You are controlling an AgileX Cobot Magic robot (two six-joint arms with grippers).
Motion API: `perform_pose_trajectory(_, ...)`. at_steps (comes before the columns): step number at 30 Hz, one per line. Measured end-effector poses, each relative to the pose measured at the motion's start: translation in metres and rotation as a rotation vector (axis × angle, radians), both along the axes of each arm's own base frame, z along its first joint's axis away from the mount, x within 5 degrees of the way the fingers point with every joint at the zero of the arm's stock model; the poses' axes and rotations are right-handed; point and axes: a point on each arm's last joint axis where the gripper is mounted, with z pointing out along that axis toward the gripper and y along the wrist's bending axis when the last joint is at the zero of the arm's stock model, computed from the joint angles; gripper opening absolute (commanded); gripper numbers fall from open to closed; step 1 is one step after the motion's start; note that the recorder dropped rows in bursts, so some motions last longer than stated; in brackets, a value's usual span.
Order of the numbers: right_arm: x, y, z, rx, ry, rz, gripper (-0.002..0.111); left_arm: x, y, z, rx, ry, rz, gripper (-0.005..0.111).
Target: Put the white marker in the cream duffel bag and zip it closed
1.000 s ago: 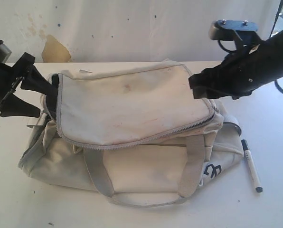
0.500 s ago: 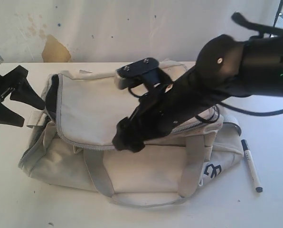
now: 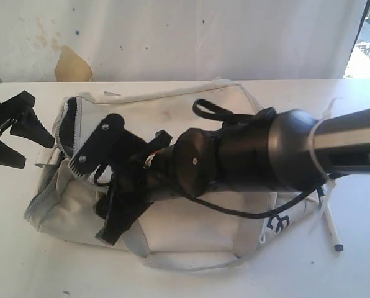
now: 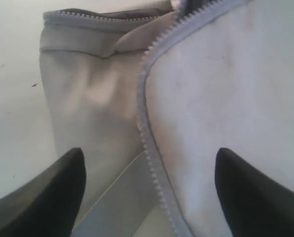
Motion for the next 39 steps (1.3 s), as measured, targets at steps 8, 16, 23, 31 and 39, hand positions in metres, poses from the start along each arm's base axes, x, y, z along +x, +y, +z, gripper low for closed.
perform_pose_trajectory(8, -0.001, 0.015, -0.014, -0.024, -0.170, 0.054, 0.068, 0.001, 0.000, 0.000, 0.003, -0.006, 0.005, 0.076)
perform_pose_trajectory(16, 0.006, 0.019, -0.022, -0.009, -0.247, 0.013, 0.048, 0.001, 0.000, 0.000, 0.003, -0.007, 0.005, 0.076)
perform_pose_trajectory(23, 0.006, 0.019, -0.023, -0.010, -0.245, 0.016, 0.012, 0.001, 0.000, 0.000, 0.003, -0.007, 0.005, 0.076)
perform_pose_trajectory(31, 0.004, 0.018, -0.014, 0.004, -0.248, 0.020, 0.000, 0.001, 0.001, 0.000, 0.006, -0.012, 0.009, 0.076)
perform_pose_trajectory(39, 0.008, 0.005, 0.028, 0.133, -0.227, -0.098, 0.000, 0.002, 0.001, 0.000, 0.008, -0.013, 0.016, 0.076)
